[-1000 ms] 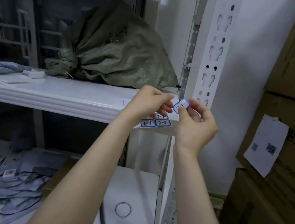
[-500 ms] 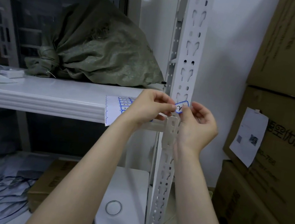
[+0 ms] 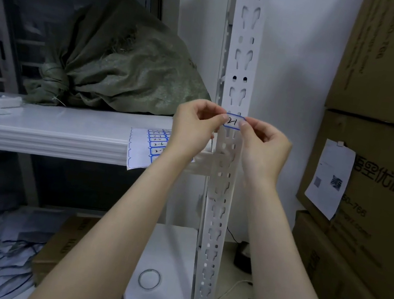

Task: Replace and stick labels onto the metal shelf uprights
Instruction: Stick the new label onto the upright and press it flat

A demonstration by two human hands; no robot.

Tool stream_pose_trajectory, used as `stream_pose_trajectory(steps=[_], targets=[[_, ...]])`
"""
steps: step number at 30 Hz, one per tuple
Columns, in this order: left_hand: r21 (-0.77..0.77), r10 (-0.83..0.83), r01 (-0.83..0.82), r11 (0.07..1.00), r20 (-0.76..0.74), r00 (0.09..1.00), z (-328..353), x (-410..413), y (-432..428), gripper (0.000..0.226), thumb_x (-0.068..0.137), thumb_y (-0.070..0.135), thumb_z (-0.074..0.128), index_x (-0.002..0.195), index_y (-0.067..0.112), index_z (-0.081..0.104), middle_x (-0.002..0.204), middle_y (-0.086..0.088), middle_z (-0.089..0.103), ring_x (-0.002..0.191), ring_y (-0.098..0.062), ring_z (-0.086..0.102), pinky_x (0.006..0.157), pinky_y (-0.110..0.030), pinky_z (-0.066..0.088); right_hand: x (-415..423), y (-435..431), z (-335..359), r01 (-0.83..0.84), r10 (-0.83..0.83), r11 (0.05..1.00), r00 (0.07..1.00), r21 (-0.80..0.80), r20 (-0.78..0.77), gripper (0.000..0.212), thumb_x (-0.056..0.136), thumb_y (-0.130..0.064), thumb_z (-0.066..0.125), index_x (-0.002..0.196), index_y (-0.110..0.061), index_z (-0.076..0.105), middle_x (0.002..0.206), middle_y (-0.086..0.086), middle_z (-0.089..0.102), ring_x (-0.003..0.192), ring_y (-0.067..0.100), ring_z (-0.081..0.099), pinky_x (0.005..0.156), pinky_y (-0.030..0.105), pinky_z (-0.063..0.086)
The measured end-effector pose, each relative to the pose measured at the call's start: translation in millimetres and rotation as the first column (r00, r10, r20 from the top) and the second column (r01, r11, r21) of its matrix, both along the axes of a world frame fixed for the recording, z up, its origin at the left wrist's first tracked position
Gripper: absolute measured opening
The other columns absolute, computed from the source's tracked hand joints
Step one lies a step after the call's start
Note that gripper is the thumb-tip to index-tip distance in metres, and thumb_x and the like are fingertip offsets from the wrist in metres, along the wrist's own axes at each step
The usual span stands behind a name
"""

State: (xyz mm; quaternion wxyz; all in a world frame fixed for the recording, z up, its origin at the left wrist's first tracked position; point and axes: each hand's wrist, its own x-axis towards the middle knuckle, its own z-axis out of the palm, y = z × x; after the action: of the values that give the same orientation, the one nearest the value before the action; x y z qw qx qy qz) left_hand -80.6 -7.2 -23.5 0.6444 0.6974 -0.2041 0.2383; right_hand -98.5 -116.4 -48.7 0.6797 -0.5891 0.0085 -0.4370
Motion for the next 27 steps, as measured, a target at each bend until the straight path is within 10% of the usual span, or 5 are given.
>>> stream_pose_trajectory(steps=[27], targets=[[-0.119,0.247,-0.245,0.962,0.003,0.969,3.1,21.7,-14.1,0.023,0.068,0.017,0.084,0.073,0.019,0.062,0.067,0.002,0.07,0.059,-0.008,0.065,0.072,-0.036,0.06,21.6,-1.5,14.4,0.22,-0.207,0.96,0.974,-0.175,0.09,0.008,0.077,-0.012,0.071,0.083,-0.016,0.07,0.071,-0.012,0.065,0.059,0.002,0.058,0.065,0.016,0.052]])
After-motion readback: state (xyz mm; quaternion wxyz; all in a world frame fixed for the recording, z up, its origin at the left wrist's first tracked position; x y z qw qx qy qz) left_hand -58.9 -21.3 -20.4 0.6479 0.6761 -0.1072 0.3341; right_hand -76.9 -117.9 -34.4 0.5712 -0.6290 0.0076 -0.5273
